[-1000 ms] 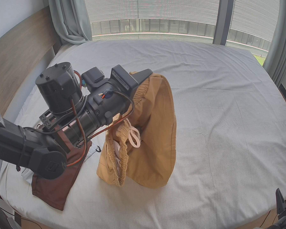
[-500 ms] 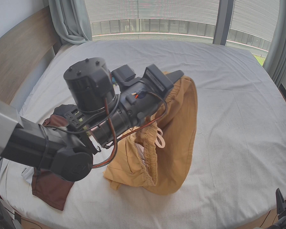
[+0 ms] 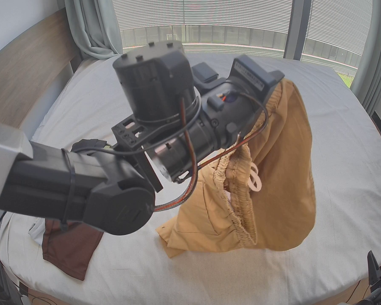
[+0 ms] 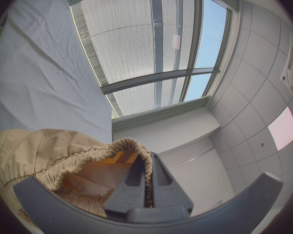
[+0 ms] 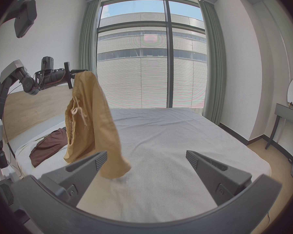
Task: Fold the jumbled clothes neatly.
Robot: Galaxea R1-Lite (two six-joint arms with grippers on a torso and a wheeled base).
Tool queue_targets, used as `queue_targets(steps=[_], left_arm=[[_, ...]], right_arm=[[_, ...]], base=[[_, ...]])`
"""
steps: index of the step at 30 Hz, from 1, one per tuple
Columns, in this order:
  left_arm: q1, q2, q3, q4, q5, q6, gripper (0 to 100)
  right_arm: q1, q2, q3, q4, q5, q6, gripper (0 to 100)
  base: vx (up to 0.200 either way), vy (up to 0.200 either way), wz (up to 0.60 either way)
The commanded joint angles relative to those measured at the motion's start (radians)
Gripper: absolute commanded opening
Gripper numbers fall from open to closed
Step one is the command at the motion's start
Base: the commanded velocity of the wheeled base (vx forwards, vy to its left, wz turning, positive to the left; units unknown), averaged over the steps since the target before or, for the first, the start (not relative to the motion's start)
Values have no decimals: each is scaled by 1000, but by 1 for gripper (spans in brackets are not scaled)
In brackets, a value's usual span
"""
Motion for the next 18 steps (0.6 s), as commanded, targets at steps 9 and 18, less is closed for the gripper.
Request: queue_targets(steps=[9,18], left_arm=[[162,-75,201,8,18,-20,0],[330,-194,495,-92,-126,92,0]], right_arm=[[-2,-16,15,0,0,0,100],[-2,-16,15,0,-1,0,100]], base=[[0,0,0],[0,0,0]])
